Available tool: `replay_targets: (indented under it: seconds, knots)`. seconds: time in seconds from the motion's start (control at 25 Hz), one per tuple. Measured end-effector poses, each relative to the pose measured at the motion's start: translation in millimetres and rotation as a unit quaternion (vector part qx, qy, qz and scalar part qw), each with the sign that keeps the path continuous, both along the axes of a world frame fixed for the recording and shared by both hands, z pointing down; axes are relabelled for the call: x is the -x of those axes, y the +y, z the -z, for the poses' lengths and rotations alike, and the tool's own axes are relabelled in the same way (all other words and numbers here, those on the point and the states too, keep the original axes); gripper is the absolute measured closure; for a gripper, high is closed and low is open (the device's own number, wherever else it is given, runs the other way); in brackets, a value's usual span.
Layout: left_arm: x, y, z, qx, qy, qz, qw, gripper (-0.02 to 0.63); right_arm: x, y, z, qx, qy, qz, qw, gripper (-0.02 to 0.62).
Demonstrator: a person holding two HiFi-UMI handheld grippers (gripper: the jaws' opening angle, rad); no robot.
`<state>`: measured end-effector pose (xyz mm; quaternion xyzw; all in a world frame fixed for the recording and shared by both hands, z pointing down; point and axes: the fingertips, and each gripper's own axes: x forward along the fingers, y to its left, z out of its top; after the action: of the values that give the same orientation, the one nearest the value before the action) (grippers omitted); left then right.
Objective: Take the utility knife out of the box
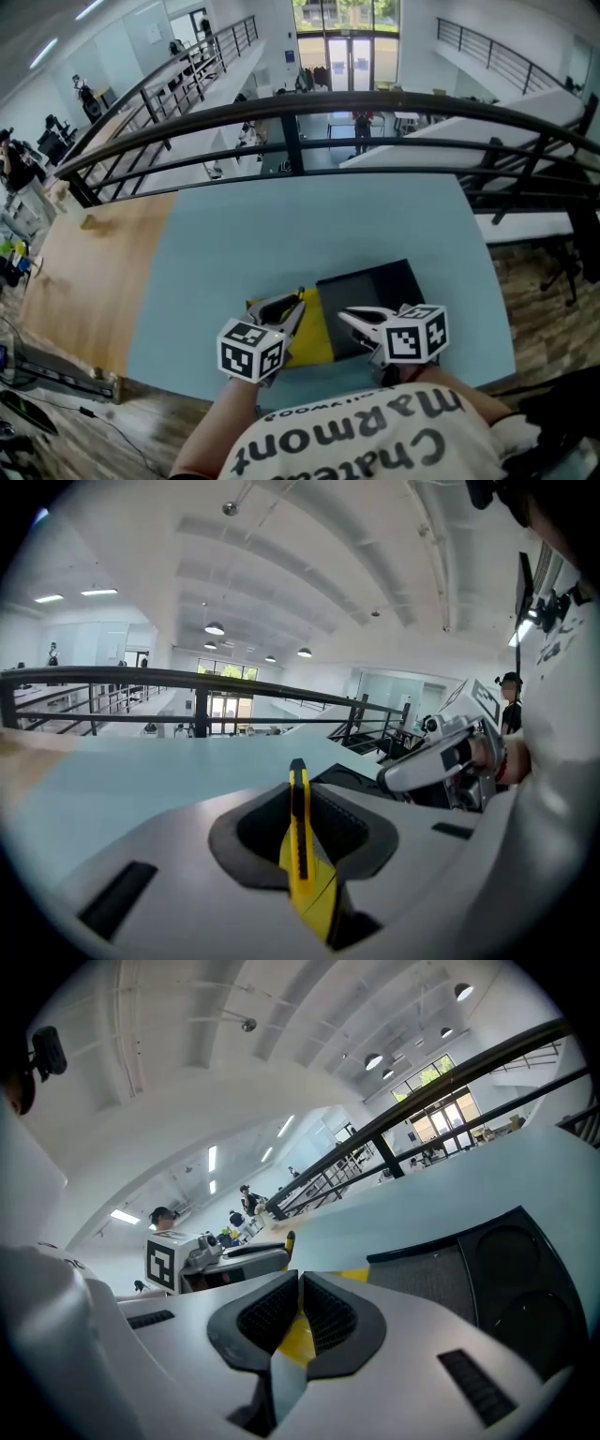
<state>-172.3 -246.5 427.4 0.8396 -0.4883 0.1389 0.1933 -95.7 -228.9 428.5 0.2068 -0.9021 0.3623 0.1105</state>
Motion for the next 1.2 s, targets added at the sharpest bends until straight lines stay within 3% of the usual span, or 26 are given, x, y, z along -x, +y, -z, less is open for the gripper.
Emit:
replay_targets:
  seconds: [0.24,0.6,0.96,1.2]
  knots:
    - [-19.3,10.9,14.6,-0.020,0.013,-0.010,0.9997,0.543,-7.7,4.0,-2.5,0.004,-0.001,0.008,1.000,0.552]
    - [-28.0,37.3,13.6,-0.031,0.012,0.013,0.9993,0.543,-17.6,27.3,-16.7,0.008,0.010,0.028,1.000,0.552]
    - [-54.9,75.5,8.5,-0.052,0.007,0.047,0.9975,0.543,-47.1,66.1,-32.1,0.009,0.014,0.052,0.999,0.552]
    - [-64.9,114.5,-1.3,-0.058,0.032,0.088,0.9939,0.543,-70.7,105.6,-48.5,0.011,0.020,0.066,0.998,0.552]
